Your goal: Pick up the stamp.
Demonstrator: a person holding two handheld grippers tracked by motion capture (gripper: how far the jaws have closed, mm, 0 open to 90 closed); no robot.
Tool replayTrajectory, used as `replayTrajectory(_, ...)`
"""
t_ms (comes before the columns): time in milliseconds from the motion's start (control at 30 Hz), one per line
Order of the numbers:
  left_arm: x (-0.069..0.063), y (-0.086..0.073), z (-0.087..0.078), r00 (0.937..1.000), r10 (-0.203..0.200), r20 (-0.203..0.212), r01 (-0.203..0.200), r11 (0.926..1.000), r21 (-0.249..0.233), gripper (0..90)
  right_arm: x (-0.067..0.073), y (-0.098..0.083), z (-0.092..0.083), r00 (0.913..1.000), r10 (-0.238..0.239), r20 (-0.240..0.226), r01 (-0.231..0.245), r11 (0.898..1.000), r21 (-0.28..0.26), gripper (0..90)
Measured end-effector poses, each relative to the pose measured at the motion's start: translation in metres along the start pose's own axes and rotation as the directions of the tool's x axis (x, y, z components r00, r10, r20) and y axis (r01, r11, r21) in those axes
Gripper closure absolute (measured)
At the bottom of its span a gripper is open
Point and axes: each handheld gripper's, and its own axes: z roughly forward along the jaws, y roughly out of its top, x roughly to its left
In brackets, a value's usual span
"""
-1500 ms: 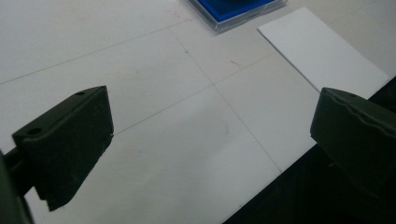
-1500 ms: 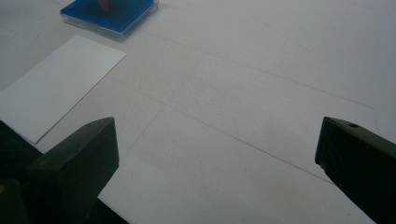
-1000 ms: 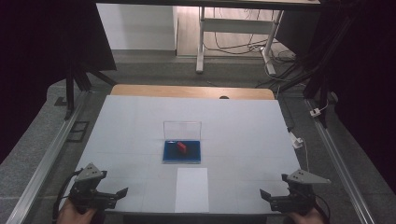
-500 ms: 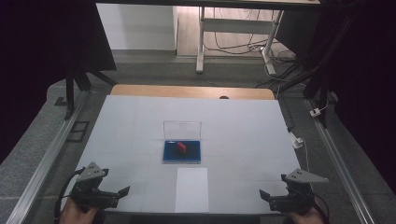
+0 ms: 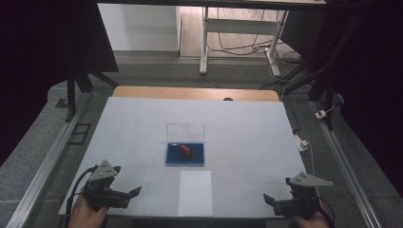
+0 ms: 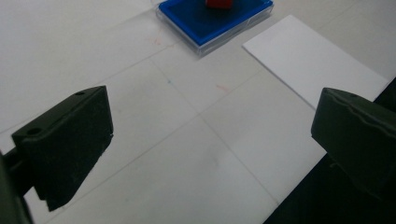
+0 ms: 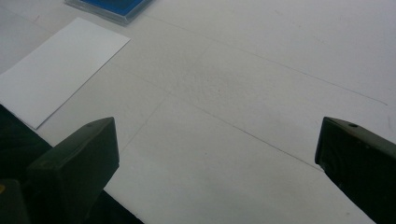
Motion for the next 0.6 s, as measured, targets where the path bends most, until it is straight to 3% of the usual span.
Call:
replayTrajectory(167, 0.000, 0.006, 0.007, 0.9991, 0.019, 0.039, -0.018, 0.9997, -0.018, 0.0, 0.000, 0.000, 0.000, 1.0000, -0.002, 0.000, 0.002, 1.000, 0.003, 0.1)
replayTrajectory(367, -0.004, 0.014, 0.018, 0.9949, 0.070, 0.073, -0.067, 0.9968, -0.045, 0.0, 0.001, 0.000, 0.000, 1.0000, -0.008, -0.004, 0.008, 1.000, 0.006, 0.2)
replayTrajectory(600, -0.003, 0.023, 0.031, 0.9936, 0.060, 0.096, -0.055, 0.9966, -0.061, 0.0, 0.001, 0.000, 0.000, 1.0000, -0.004, -0.004, 0.004, 1.000, 0.004, 0.2)
